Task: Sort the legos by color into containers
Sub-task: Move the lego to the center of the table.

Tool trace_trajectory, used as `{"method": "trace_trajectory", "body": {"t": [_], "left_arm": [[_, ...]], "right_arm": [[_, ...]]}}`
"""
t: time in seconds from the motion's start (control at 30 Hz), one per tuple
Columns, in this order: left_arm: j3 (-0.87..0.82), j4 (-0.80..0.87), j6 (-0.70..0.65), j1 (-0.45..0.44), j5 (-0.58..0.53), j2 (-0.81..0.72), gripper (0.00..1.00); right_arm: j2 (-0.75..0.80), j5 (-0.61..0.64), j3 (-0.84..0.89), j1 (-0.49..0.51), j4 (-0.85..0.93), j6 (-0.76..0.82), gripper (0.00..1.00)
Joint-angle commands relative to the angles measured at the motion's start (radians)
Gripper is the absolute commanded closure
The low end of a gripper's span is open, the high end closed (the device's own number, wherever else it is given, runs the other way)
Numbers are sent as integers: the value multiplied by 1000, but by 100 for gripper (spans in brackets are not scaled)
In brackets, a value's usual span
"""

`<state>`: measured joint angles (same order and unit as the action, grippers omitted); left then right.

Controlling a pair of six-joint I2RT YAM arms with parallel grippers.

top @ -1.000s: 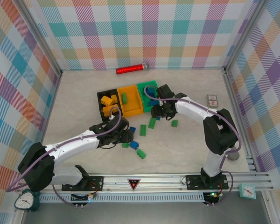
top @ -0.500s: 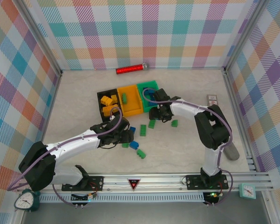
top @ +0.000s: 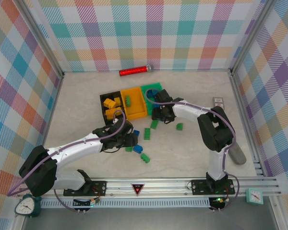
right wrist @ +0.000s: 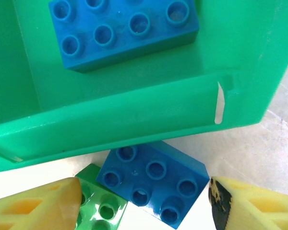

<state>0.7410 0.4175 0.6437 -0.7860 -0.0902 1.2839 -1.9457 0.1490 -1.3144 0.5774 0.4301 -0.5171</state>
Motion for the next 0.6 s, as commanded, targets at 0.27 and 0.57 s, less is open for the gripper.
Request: {"method": "trace_trajectory", "body": {"t": [0.27,0.57], "left_arm": [[-17,-8,19,-21,1,-32,33],[-15,-31,19,-21,15,2,33]], "right_arm": [[-40,51,41,16,17,-38,30],[137,32,273,49,-4,-80,30]]}}
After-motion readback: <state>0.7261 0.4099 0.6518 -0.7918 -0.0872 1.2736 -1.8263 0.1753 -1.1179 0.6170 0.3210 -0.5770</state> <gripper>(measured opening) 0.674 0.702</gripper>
